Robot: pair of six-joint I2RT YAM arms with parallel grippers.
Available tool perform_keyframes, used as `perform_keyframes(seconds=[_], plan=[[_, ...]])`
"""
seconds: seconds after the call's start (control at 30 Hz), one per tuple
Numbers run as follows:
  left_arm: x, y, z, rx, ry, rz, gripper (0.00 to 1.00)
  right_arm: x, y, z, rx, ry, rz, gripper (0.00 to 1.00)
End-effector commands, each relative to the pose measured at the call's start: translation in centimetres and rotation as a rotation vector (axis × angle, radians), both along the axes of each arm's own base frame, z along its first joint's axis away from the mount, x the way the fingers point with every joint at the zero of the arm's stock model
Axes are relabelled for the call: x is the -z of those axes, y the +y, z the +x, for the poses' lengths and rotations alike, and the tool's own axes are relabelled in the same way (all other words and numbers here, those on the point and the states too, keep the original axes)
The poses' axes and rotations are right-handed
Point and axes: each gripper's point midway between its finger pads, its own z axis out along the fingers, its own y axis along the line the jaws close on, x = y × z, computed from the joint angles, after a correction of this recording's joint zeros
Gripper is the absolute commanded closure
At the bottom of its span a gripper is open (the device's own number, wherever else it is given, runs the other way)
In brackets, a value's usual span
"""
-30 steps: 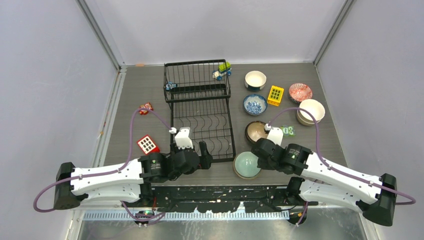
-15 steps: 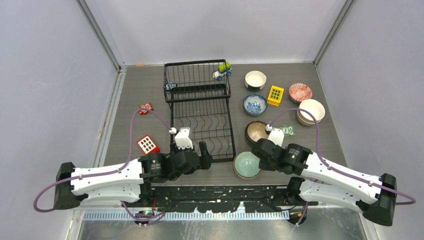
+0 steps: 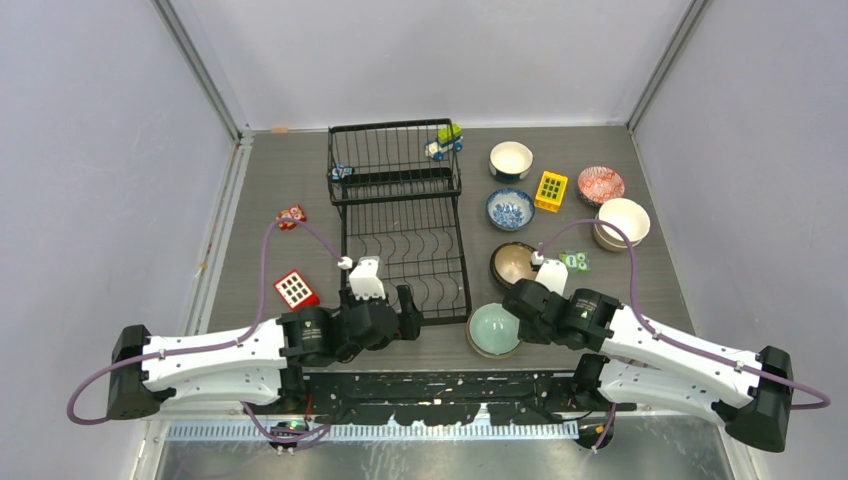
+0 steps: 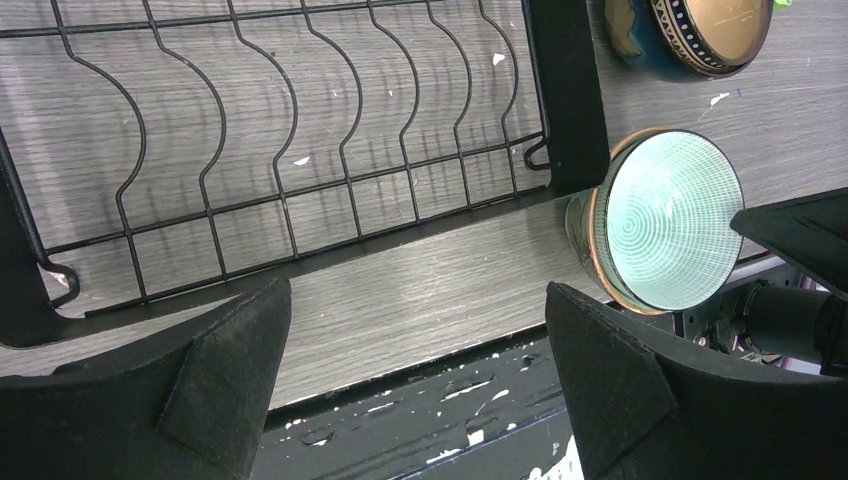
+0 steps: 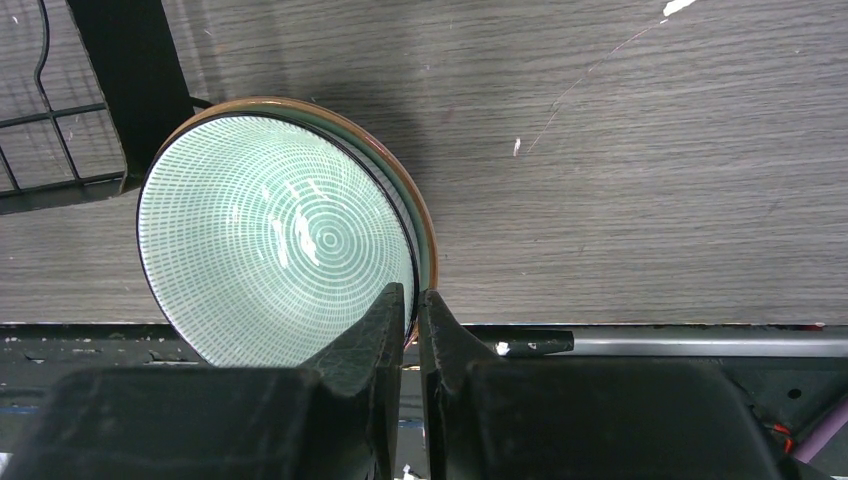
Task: Unload the bowls from the dish rack
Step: Place the bowl with the bowl.
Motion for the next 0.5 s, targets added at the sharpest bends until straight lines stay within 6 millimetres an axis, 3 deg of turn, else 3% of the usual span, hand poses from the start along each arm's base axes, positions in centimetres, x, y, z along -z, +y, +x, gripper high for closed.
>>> perform_keyframes(seconds=[0.0,0.47], plan=[[-0.8,-0.22,0.52,-0.022,-0.027,-0.037,0.0,0.01,0.32,0.41,0.031,-0.012,0.019,0.84],[-0.45,-0.1,0.41,-0.024,-0.021,-0.039,0.0,0.66,0.49,0.26,0.028,0.005,0.013,0.85]])
